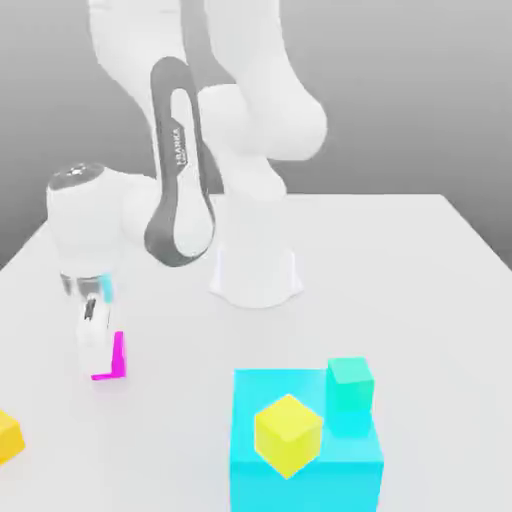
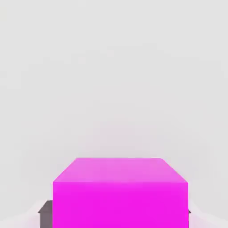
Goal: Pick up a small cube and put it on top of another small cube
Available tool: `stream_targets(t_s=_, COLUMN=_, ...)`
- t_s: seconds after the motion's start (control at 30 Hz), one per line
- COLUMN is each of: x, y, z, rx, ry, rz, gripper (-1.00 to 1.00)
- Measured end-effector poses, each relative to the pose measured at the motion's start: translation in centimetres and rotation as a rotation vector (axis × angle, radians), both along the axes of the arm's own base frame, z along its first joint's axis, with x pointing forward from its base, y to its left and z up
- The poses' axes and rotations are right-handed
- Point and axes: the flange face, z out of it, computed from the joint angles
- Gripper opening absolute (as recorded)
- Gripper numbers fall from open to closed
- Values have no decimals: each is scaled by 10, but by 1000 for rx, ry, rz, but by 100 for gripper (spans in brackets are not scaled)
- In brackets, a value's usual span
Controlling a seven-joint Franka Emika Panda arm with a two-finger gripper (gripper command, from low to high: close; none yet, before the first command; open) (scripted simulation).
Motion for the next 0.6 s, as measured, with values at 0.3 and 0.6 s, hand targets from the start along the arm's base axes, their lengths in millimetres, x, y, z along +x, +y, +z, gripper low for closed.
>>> stream_targets(t_s=0.3, x=99, y=102, z=78, rx=3, ry=-12, rz=249, gripper=-100)
stream_targets(t_s=0.6, x=144, y=319, z=146, rx=1, ry=-2, rz=615, gripper=-100)
